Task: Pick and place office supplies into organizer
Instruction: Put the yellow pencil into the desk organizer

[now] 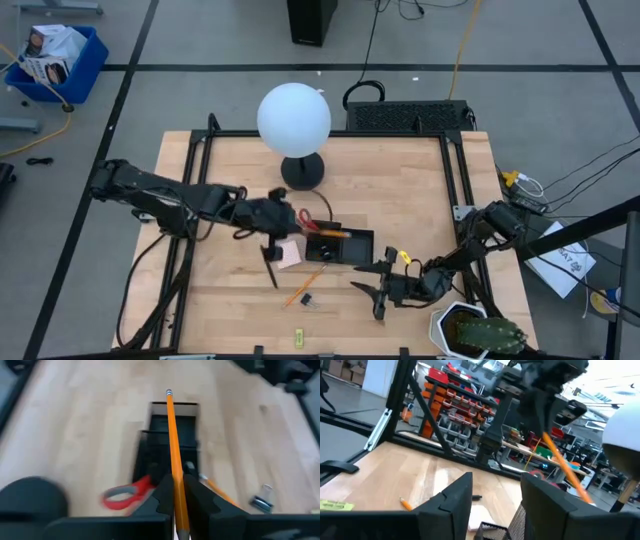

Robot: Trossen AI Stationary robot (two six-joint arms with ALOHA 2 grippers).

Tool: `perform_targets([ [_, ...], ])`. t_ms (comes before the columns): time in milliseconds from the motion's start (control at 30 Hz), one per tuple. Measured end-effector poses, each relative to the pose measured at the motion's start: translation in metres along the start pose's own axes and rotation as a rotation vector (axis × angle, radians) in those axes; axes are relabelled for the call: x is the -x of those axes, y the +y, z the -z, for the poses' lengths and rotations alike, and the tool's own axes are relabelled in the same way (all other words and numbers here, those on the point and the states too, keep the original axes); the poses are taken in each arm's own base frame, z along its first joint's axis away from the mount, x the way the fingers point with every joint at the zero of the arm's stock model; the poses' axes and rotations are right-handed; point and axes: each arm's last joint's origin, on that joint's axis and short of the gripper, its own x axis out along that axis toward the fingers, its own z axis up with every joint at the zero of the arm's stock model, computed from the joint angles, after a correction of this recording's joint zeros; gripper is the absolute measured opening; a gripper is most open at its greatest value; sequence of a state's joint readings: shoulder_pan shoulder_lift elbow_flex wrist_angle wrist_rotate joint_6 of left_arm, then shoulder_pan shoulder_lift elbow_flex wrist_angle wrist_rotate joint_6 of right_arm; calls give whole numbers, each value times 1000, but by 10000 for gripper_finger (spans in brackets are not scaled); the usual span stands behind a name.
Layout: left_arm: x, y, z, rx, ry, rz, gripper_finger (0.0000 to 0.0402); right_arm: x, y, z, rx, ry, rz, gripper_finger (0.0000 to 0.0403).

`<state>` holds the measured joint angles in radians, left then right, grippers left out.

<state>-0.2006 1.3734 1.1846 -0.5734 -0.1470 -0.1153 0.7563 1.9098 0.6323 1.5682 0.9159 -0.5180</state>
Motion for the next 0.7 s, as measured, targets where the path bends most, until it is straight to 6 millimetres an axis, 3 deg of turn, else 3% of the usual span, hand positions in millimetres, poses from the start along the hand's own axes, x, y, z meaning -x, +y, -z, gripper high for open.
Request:
perform_targets([
  [233,22,26,-11,100,123,-43,27,8,-1,-16,-10,-38,-20,148],
  [433,23,34,-7,125,197,24,22,10,1,-16,5,-37,-24,149],
  [700,-3,38,-4,118,266,65,35,10,1,-16,3,-38,-27,144],
])
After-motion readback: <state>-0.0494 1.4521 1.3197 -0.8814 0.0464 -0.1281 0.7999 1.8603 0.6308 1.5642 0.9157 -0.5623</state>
